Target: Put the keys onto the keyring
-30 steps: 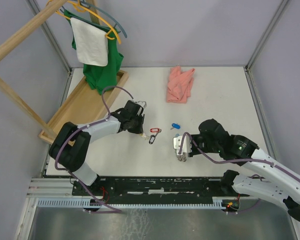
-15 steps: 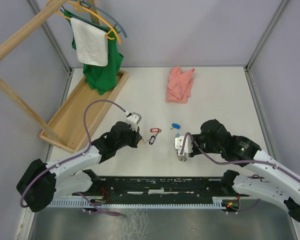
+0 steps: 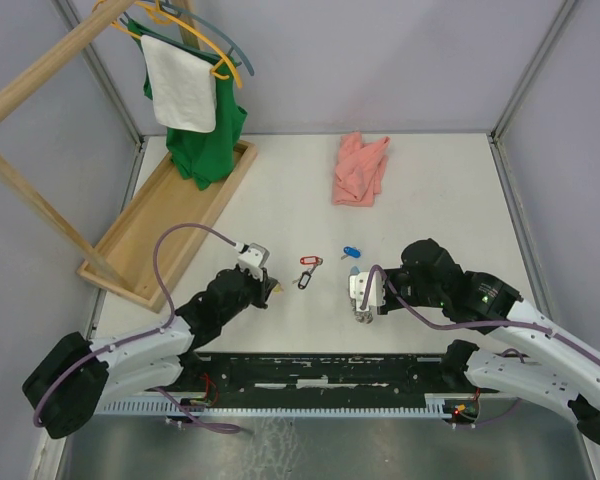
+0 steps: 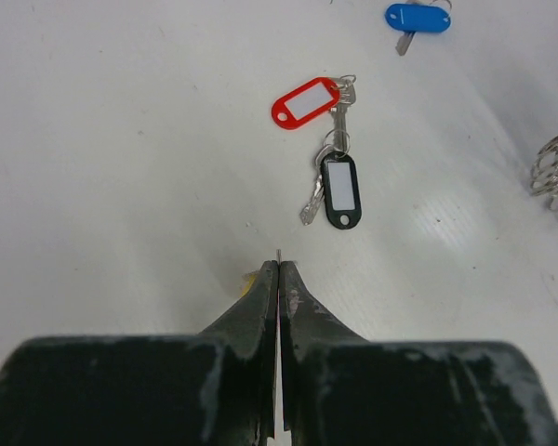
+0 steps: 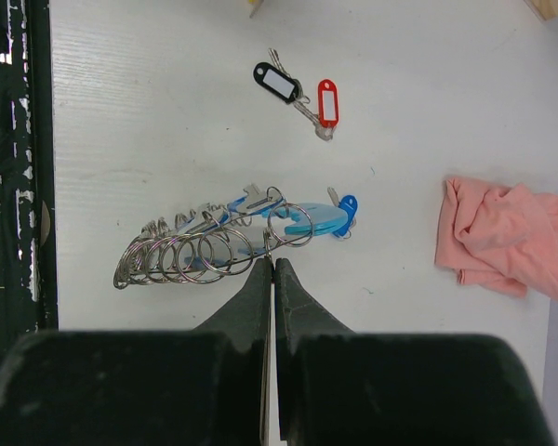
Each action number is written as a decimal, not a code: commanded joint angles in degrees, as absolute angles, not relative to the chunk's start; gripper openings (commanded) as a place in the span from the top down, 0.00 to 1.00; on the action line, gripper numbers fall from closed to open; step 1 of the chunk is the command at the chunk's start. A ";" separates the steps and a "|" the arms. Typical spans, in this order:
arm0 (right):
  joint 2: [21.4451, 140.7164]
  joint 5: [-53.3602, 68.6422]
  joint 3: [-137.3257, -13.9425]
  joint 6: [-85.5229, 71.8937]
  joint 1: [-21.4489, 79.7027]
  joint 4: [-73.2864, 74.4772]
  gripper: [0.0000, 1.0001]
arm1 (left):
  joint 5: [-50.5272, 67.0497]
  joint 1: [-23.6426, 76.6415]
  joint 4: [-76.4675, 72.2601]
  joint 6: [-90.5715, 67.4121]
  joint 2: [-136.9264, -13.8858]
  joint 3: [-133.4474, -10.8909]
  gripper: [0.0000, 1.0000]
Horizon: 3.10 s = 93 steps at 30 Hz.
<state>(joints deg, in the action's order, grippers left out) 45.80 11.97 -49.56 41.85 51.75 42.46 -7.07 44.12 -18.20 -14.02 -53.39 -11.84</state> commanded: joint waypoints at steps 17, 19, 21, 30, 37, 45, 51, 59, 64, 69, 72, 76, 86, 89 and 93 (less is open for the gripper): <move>44.67 12.05 -49.53 41.57 52.12 38.69 0.99 | -15.25 50.01 -61.55 -8.02 -79.90 -5.40 0.82; 44.65 12.04 -49.48 41.57 52.08 38.55 0.99 | -15.90 50.03 -56.51 -8.62 -77.19 -6.04 0.73; 44.73 12.12 -49.48 41.57 52.07 38.47 0.99 | -16.30 50.05 -50.30 -9.33 -74.03 -7.05 0.66; 44.73 12.05 -49.56 41.57 52.10 38.72 0.99 | -16.26 49.99 -14.71 -16.85 -63.22 -18.80 0.42; 45.00 12.13 -49.64 41.57 52.11 38.58 0.99 | -14.81 49.98 10.59 -22.06 -70.61 -34.44 0.39; 44.82 11.98 -49.65 41.47 52.08 38.59 0.99 | -15.65 49.97 30.28 -23.64 -82.73 -51.83 0.42; 44.44 11.92 -49.57 41.34 52.16 38.68 0.99 | -14.30 49.90 32.97 -22.60 -88.47 -57.43 0.53; 43.87 11.76 -49.32 41.31 52.21 38.71 0.99 | -14.81 49.95 34.46 -21.06 -95.63 -62.61 0.63; 43.63 11.61 -49.13 41.21 52.16 38.44 0.99 | -15.29 49.92 34.46 -20.93 -98.04 -63.57 0.68; 43.51 11.53 -49.04 41.22 52.20 38.44 0.99 | -15.40 49.92 34.44 -20.75 -99.20 -63.87 0.73; 43.49 11.52 -49.03 41.22 52.16 38.43 0.99 | -15.39 49.92 34.46 -20.65 -99.64 -64.07 0.77; 43.42 11.41 -49.03 41.15 52.21 38.47 0.99 | -15.30 49.90 34.64 -20.72 -99.91 -63.94 0.79; 43.36 11.17 -49.01 41.13 52.25 38.47 0.99 | -15.29 49.91 35.38 -20.76 -99.49 -63.74 0.94; 43.33 11.17 -49.04 41.13 52.29 38.47 0.99 | -15.33 49.88 35.39 -20.75 -98.58 -63.34 0.97; 43.39 11.06 -49.13 41.11 52.29 38.37 0.99 | -15.51 49.78 33.19 -20.68 -95.20 -60.71 0.97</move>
<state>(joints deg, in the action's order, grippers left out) 44.53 11.49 -48.82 41.65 52.03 42.04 -14.92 49.76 34.59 -21.12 -99.57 -61.89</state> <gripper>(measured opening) 0.018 0.039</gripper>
